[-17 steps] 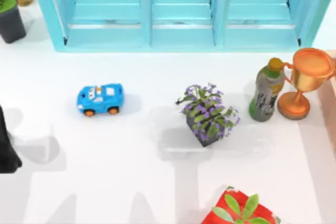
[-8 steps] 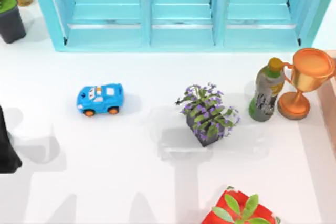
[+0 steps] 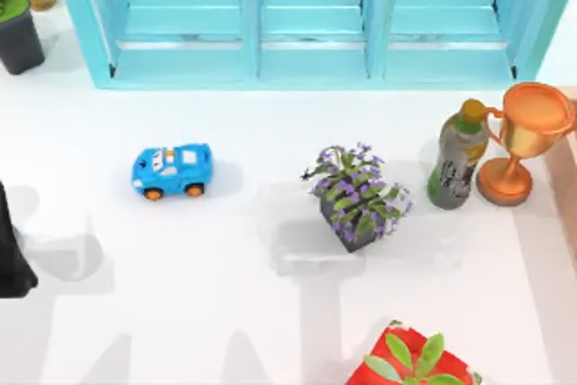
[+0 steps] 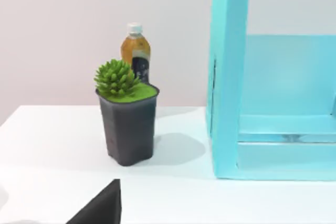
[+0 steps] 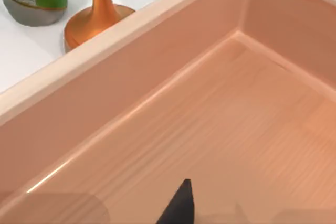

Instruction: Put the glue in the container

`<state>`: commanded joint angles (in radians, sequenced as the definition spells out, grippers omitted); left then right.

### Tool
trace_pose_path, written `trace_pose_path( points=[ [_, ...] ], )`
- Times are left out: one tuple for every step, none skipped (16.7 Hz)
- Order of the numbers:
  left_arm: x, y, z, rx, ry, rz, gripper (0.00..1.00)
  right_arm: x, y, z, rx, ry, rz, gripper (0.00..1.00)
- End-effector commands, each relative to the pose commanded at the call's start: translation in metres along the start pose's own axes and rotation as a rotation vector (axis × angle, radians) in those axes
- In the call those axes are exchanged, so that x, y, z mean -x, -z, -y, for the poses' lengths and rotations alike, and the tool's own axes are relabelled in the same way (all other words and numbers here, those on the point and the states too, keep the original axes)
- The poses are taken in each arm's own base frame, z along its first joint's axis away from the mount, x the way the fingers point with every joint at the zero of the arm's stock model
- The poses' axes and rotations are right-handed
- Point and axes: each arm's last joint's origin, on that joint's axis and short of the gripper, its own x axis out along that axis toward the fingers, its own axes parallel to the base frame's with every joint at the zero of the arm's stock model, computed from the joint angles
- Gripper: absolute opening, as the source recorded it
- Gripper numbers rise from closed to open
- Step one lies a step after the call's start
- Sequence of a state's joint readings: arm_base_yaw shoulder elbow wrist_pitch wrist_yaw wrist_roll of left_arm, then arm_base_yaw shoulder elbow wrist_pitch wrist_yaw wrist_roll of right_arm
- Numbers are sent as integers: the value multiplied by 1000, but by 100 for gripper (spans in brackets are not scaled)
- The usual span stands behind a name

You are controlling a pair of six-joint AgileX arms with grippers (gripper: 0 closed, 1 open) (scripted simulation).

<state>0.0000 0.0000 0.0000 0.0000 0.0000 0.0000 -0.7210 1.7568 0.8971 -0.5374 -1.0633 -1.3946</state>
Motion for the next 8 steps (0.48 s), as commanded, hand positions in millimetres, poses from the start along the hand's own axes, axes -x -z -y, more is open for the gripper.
trace_pose_path(
  points=[
    [0,0,0,0,0,0,100,0,0,0,0,0,0,90],
    [0,0,0,0,0,0,100,0,0,0,0,0,0,98],
    [0,0,0,0,0,0,100,0,0,0,0,0,0,100],
    [0,0,0,0,0,0,100,0,0,0,0,0,0,100],
    [0,0,0,0,0,0,100,0,0,0,0,0,0,100],
    [0,0,0,0,0,0,100,0,0,0,0,0,0,100],
    [0,0,0,0,0,0,100,0,0,0,0,0,0,100],
    [0,0,0,0,0,0,100,0,0,0,0,0,0,100]
  ],
)
